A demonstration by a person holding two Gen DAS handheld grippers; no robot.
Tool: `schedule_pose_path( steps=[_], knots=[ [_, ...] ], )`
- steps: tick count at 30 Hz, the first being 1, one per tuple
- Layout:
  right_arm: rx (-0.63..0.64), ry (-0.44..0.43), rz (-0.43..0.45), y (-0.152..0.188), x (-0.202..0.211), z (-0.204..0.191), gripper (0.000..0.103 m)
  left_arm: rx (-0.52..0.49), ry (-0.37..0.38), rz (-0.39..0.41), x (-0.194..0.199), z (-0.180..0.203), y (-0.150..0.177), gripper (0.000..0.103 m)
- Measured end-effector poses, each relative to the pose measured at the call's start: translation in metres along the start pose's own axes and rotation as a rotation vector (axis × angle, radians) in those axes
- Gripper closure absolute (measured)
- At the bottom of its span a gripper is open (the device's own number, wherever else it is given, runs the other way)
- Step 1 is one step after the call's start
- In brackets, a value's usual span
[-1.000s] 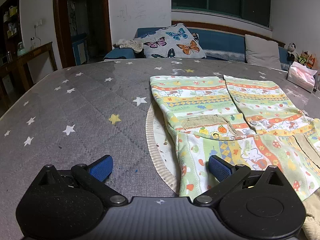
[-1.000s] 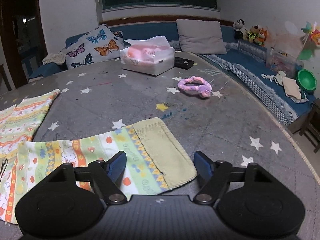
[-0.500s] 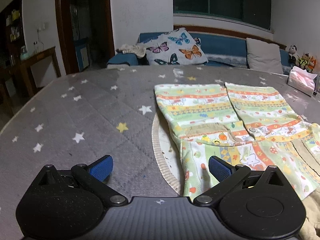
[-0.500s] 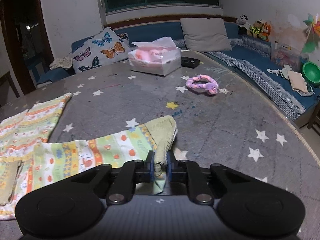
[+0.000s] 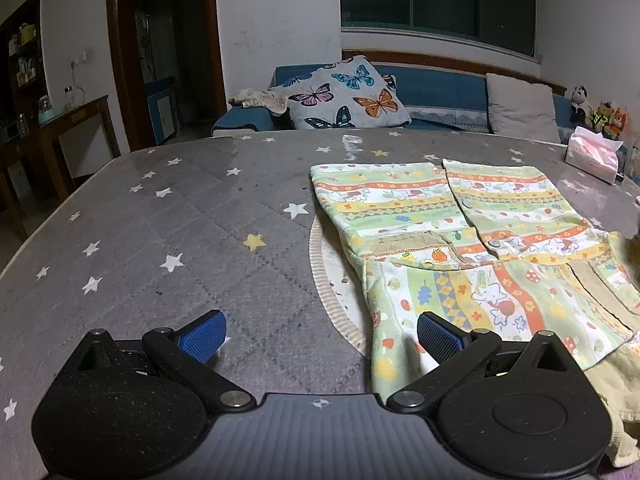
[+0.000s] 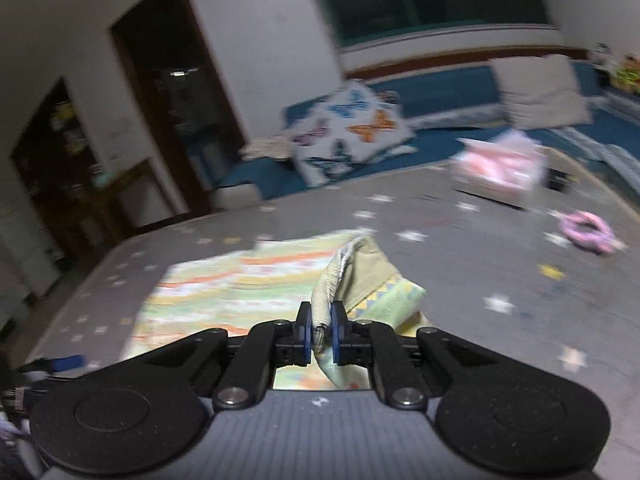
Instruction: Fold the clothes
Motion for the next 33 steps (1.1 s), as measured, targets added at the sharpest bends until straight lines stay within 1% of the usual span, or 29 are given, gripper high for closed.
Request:
schedule_pose_path(
  steps=[4,9,13,17,18,19,22,24,25,26,27,28,33],
  knots=[
    [0.045,-0.1,-0.015,-0.008,-0.015,-0.047,0.095,0.016,0.004,0.006,0.004,-0.006,0.003,0.0],
    [0.103,-0.191,-0.037,-0.012,-0.037,-0.103,0.095,0.041,0.006,0.01,0.006,-0.015,0.007,0.0],
    [0.141,-0.246,-0.068,-0.005,-0.055,-0.14,0.095,0.057,0.008,0.012,0.007,-0.021,0.01,0.0],
    [0.176,-0.286,-0.113,0.008,-0.073,-0.167,0.095,0.071,0.005,0.007,0.006,-0.025,0.013,0.0],
    [0.18,-0.293,-0.125,0.012,-0.077,-0.172,0.093,0.071,0.003,0.005,0.006,-0.025,0.013,0.0],
    [0.184,-0.299,-0.137,0.015,-0.08,-0.176,0.088,0.072,0.002,0.004,0.006,-0.026,0.013,0.0],
    [0.188,-0.314,-0.141,0.02,-0.079,-0.177,0.083,0.072,0.001,0.004,0.006,-0.026,0.013,0.0],
    [0.193,-0.3,-0.133,0.019,-0.074,-0.171,0.08,0.068,0.001,0.007,0.006,-0.024,0.012,0.0],
    [0.197,-0.287,-0.13,0.018,-0.07,-0.166,0.077,0.067,0.002,0.008,0.006,-0.023,0.011,0.0],
    [0.204,-0.268,-0.131,0.019,-0.066,-0.161,0.074,0.066,0.004,0.009,0.006,-0.022,0.01,0.0],
    [0.213,-0.248,-0.136,0.019,-0.063,-0.154,0.066,0.064,0.006,0.011,0.007,-0.021,0.009,0.0],
    [0.226,-0.222,-0.144,0.02,-0.061,-0.146,0.064,0.062,0.01,0.013,0.007,-0.018,0.008,0.0],
    [0.265,-0.087,-0.214,0.038,-0.056,-0.101,0.063,0.03,0.04,0.02,0.01,-0.001,0.001,0.0]
  ],
)
Point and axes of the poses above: each gripper's, at about its wrist camera, not at the fingertips, and x roughly against the way its jaws point, z to its right, y to its underside, the point moved 5 cm from there along -x, roughly the way its jaws point, and after that the axes turned 1 degree about -x, right-handed, at the moved point
